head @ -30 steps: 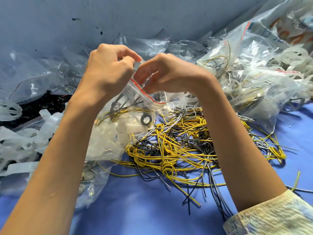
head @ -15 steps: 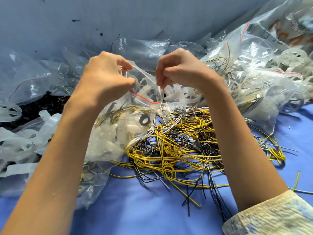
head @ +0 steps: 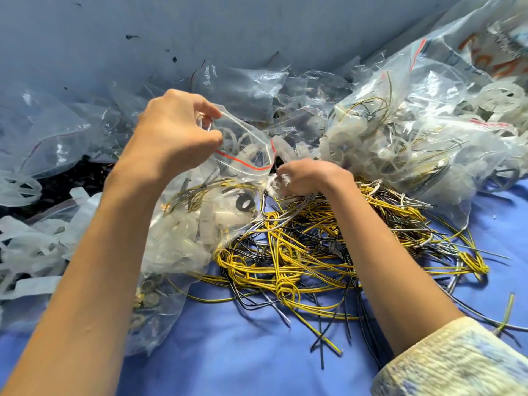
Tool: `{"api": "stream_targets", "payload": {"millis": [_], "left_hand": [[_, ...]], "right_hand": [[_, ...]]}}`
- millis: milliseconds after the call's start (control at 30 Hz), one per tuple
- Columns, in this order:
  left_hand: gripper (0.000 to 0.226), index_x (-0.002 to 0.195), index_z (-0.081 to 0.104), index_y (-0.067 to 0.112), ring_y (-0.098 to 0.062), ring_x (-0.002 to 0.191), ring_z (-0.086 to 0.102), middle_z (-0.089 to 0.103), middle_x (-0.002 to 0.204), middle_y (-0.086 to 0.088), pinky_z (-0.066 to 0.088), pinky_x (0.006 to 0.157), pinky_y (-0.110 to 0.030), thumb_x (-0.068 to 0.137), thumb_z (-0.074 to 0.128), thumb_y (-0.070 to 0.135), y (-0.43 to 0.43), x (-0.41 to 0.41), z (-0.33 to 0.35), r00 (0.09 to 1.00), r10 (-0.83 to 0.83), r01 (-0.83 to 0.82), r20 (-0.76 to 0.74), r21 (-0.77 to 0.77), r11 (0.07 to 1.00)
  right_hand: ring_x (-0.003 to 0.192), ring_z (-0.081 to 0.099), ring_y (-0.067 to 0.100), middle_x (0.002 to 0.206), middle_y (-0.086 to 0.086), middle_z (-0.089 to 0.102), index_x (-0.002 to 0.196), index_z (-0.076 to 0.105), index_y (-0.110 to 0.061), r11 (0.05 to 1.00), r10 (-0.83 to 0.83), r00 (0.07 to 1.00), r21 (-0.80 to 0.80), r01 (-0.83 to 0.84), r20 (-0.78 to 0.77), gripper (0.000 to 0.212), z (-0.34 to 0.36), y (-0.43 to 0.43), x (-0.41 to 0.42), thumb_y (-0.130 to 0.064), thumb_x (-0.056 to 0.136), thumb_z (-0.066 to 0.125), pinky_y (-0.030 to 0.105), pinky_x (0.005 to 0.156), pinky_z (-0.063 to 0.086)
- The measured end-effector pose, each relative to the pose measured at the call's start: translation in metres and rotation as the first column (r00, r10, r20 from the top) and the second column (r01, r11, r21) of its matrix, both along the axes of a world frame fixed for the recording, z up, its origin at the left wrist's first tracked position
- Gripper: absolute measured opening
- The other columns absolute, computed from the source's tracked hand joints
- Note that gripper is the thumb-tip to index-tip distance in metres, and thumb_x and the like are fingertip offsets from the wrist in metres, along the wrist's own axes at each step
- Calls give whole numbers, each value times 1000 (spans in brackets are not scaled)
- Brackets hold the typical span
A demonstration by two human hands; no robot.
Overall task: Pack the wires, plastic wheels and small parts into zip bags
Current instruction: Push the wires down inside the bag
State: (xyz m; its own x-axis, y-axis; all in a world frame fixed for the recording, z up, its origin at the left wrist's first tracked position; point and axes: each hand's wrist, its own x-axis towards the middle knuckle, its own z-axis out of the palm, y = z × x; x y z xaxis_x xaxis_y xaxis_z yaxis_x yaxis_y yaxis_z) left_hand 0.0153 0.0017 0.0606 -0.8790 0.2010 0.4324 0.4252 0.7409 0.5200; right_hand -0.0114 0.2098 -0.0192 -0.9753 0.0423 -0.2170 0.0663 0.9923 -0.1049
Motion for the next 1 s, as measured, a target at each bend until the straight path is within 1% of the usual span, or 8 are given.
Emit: {"api": "stream_targets", "payload": {"millis": [233,333,467,567,667,833,933,1000], "left_hand": [[35,109,70,27,-16,87,52,64,96,4,39,80,-22,79,60,15,2,-1,-1,1000,8,-8,5,-28,1000],[35,110,69,29,-16,91,53,66,100,3,41,85,-26,78,60,15,0,0,-1,1000,13,-12,3,-31,999],[34,109,68,30,-15,87,49,60,94,6,38,82,-24,79,58,16,0,-2,-2,1000,19,-20,-13,-62,998],[34,109,67,31,-15,91,48,62,104,1,39,87,-27,79,59,17,3,0,-3,1000,1,-2,-15,-94,996],[34,112,66,30,-21,105,53,62,117,-5,38,91,-30,81,59,19,5,2,-2,1000,-11,10,-7,-136,991],[32,105,72,23,-18,93,52,62,101,-4,35,80,-26,90,56,45,10,0,-1,995,-48,56,92,-92,994],[64,87,74,18,-28,101,58,67,105,-10,39,89,-35,86,37,71,13,-1,1,965,-104,85,240,88,992],[63,78,72,23,-27,97,60,68,99,-9,41,90,-36,81,36,74,15,0,2,958,-135,100,252,146,984]], "right_hand": [[85,60,26,96,11,65,86,65,-11,977,-134,964,-191,91,-230,18,6,5,0,-28,81,70,27,68,46],[72,55,29,77,14,63,63,52,-5,953,-164,902,-299,40,-400,35,25,5,5,-30,86,60,29,51,33],[76,49,23,82,11,60,68,48,-15,874,-241,828,-485,-41,-506,30,45,1,12,-23,96,41,28,52,30],[78,52,20,82,5,60,69,39,-23,745,-344,802,-662,-84,-489,26,56,2,14,-19,94,44,23,55,37],[85,66,20,103,13,62,78,40,-22,556,-406,818,-821,-133,-407,20,65,1,16,-24,95,51,30,54,53],[59,62,10,77,2,63,86,37,-24,500,-209,889,-826,-260,-407,30,78,-9,28,-27,87,66,31,54,54],[70,60,19,91,14,60,101,37,-20,380,-137,906,-866,-326,-401,35,83,-17,36,-15,87,68,41,70,53],[72,61,16,97,15,60,119,33,-14,319,-90,911,-878,-357,-403,50,87,-21,41,-7,84,69,35,70,54]]}}
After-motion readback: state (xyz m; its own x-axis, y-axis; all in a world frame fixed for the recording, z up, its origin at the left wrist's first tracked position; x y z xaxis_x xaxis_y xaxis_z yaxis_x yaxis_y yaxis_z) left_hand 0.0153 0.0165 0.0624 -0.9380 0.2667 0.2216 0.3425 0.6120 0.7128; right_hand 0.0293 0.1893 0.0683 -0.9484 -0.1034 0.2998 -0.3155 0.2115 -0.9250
